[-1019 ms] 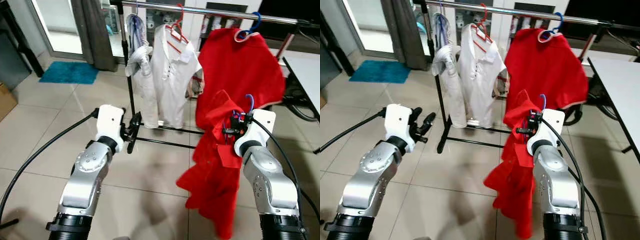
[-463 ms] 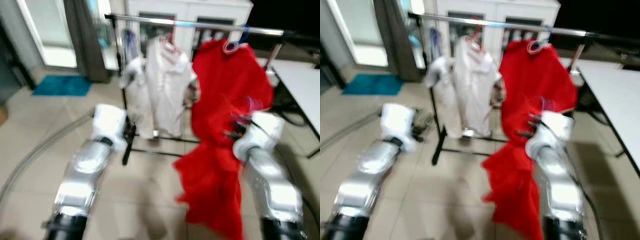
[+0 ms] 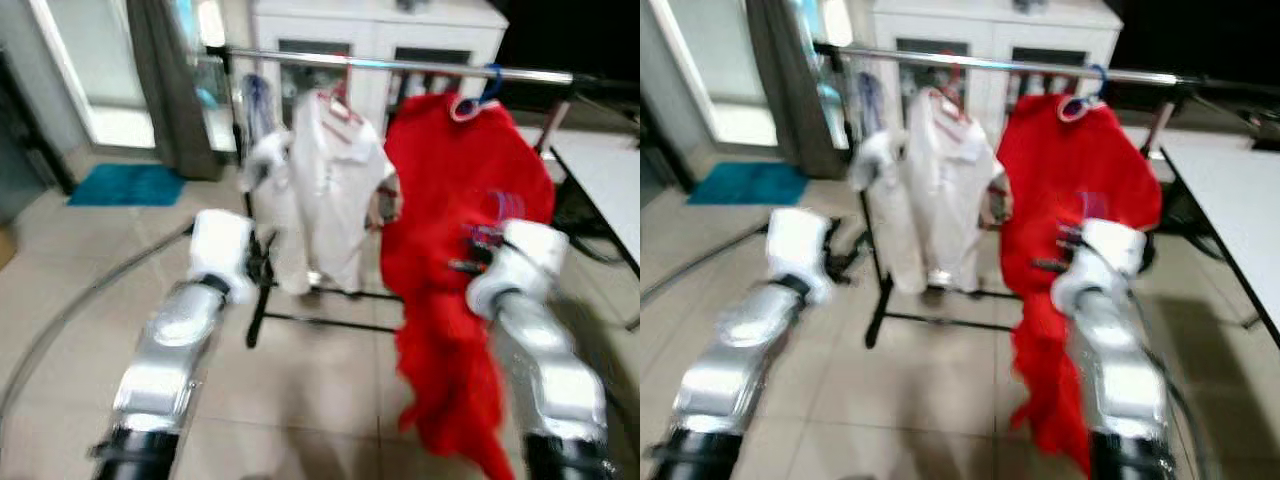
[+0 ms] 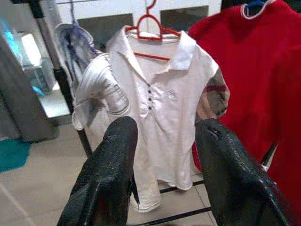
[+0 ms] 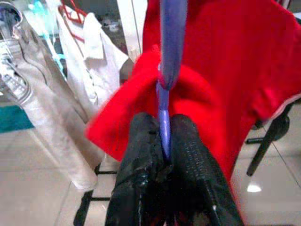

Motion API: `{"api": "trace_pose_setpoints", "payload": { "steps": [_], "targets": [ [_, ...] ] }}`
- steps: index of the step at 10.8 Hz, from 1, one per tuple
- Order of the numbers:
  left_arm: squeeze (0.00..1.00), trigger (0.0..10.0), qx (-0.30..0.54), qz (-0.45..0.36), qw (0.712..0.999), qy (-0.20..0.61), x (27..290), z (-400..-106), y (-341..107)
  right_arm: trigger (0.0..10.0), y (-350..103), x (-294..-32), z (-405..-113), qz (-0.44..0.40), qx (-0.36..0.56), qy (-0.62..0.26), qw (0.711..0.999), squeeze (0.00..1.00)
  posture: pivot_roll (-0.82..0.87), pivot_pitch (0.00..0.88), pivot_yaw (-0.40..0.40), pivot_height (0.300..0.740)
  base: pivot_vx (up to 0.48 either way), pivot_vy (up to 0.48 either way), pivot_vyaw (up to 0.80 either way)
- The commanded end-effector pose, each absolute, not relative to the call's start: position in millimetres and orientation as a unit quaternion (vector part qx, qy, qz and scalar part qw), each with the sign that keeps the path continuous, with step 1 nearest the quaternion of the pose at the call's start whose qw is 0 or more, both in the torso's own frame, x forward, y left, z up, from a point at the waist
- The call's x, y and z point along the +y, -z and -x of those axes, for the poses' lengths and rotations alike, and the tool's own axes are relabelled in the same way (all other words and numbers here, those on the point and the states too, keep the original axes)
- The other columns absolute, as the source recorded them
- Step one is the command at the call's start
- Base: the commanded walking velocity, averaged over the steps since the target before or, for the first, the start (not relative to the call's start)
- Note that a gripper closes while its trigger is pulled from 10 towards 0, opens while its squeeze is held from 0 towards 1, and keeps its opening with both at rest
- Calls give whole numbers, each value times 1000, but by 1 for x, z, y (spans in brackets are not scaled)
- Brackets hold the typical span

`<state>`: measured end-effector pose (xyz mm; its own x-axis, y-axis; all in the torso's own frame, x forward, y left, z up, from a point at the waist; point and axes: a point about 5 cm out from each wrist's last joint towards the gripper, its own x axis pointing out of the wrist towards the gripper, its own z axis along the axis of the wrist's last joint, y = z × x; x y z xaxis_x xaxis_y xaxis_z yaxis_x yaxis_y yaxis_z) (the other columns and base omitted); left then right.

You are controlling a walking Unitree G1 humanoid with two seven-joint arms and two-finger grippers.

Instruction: Hang hanger

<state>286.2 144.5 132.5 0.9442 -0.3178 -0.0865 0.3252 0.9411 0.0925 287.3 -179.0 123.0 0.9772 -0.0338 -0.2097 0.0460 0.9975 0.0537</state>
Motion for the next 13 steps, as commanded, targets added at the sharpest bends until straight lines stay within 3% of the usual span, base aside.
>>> {"api": "trace_pose_setpoints", "payload": {
  "steps": [1, 13],
  "targets": [
    [0, 10000, 34, -52, 982, 179, 136, -282, -132, 10000, -126, -190, -286, -25, 93, 37, 995, 0, 81, 0, -20, 740, 356, 0, 0],
    [0, 10000, 38, -49, 981, 185, 131, -279, -132, 10000, -131, -191, -300, -10, 84, 29, 996, 0, 96, 0, -23, 740, 359, 0, 0]
  ]
}}
